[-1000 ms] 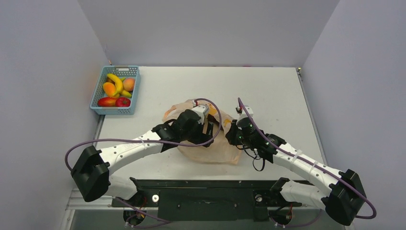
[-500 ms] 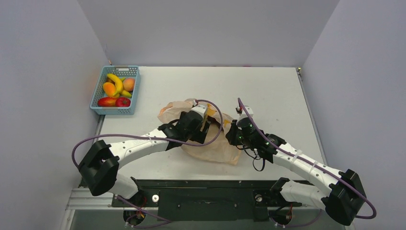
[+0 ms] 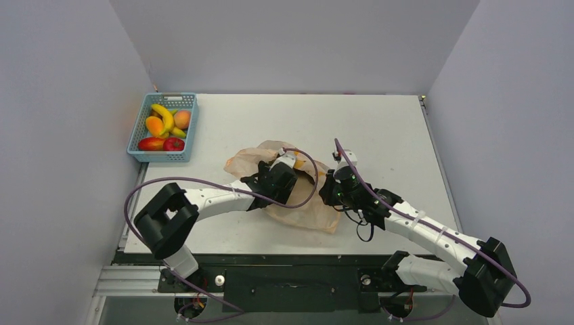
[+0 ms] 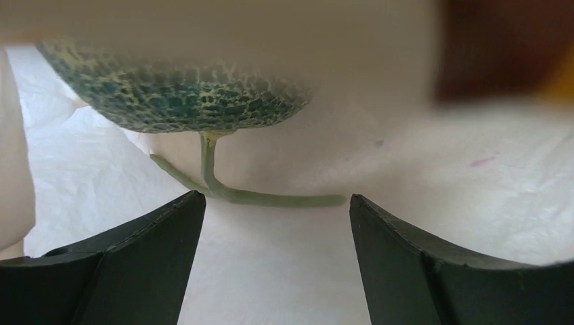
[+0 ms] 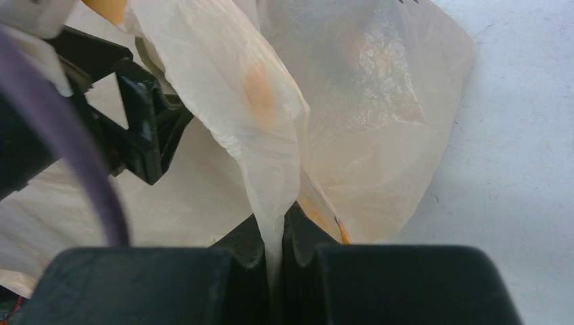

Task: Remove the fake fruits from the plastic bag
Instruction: Take out the fake fruit from the plastic bag.

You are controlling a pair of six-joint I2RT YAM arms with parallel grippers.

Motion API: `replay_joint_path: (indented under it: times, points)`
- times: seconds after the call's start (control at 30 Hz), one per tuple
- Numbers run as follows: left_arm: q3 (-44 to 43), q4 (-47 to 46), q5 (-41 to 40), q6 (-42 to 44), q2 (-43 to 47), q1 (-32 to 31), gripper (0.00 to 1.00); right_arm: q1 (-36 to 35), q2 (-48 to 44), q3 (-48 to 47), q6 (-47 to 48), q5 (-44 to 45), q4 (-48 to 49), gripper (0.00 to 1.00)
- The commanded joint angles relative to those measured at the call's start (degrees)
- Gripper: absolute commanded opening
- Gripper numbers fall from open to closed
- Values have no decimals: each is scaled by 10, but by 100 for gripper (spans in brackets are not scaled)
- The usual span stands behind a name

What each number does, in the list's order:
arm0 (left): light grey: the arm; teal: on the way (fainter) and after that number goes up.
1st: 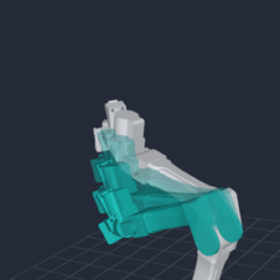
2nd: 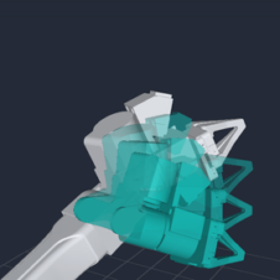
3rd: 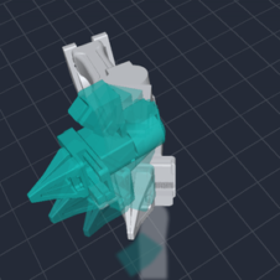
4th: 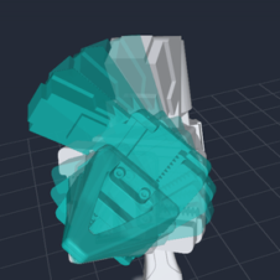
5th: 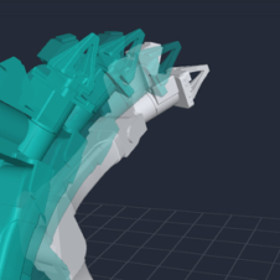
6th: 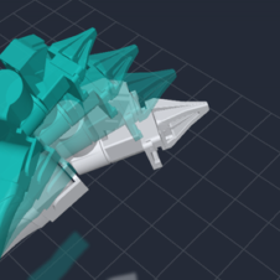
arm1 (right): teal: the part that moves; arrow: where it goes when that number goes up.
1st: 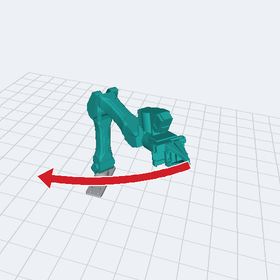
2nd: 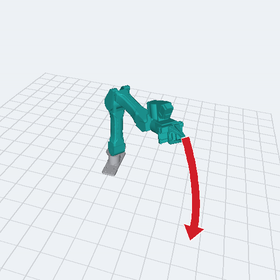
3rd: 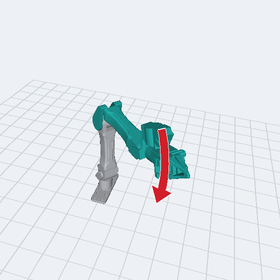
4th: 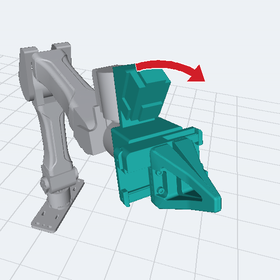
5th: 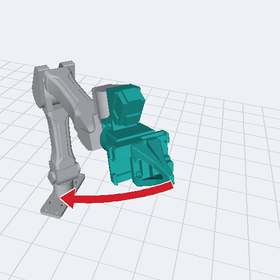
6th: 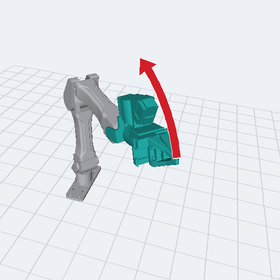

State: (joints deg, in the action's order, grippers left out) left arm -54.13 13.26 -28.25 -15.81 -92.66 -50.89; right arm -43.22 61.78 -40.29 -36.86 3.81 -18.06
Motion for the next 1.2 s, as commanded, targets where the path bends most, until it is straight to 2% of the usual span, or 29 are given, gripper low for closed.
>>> replay_joint_path:
  times: [0.0, 0.13, 0.27, 0.5, 0.53, 0.57, 0.7, 0.87, 1.17]
  points:
    - [-10, -47, -45, 19, -31, 4, 76, -3, -2, -6, 3, 17, 13, 0]
    - [-16, -73, -50, 25, -50, 12, 73, -4, -3, -9, 3, 15, 11, 0]
    - [-18, -110, -56, 34, -54, 13, 57, -4, -7, -7, 1, 16, 11, 0]
    - [-8, -158, -60, 41, -53, 14, 16, -3, -15, -7, -3, 9, 11, 0]
    - [-9, -160, -51, 40, -51, 14, 5, -3, -16, -8, -4, 9, 11, 0]
    - [-11, -159, -47, 39, -51, 15, 1, -4, -16, -7, -4, 10, 11, 0]
    - [-14, -145, -8, 21, -32, 14, 0, -5, -12, -6, -5, 8, 15, 0]
    - [-21, -96, 81, -18, 13, 18, 0, -9, -2, -3, -4, 10, 23, 0]
    - [-22, -35, 203, -121, 99, 32, 0, -12, 21, -7, 5, 21, 24, 0]
